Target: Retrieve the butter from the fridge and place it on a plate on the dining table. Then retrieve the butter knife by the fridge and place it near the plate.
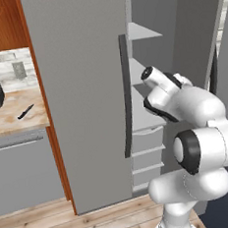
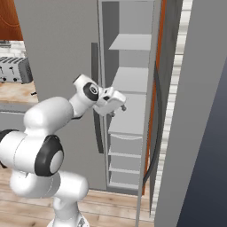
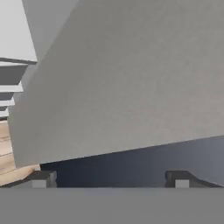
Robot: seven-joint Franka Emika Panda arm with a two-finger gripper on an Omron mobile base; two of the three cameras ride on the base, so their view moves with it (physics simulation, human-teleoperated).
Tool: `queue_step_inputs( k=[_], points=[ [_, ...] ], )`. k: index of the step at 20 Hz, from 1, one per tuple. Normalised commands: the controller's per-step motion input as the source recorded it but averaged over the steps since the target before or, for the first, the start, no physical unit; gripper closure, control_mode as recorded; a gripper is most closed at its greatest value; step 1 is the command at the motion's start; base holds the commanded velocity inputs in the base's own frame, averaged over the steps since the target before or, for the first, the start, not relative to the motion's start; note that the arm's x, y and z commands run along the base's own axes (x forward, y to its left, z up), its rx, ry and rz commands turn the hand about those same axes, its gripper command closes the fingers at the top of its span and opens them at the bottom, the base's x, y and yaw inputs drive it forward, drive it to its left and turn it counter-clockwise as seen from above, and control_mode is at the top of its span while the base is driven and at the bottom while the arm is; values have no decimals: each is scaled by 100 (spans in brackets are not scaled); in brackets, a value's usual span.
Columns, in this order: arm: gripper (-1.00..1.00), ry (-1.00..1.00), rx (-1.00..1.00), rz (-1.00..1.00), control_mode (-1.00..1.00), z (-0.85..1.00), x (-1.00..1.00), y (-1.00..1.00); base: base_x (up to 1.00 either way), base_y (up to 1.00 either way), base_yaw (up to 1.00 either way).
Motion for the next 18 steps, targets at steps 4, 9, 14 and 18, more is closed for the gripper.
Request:
queue_step_inputs(
  k=[4,9,14,18],
  points=[
    [-100,-26,60,-9,-100,0,8,92,0,0,0],
    [-100,-7,74,2,-100,0,35,54,0,0,0],
    [-100,-12,47,17,-100,1,17,43,0,0,0],
    [-100,-28,-4,16,-100,23,-4,19,0,0,0]
  ],
)
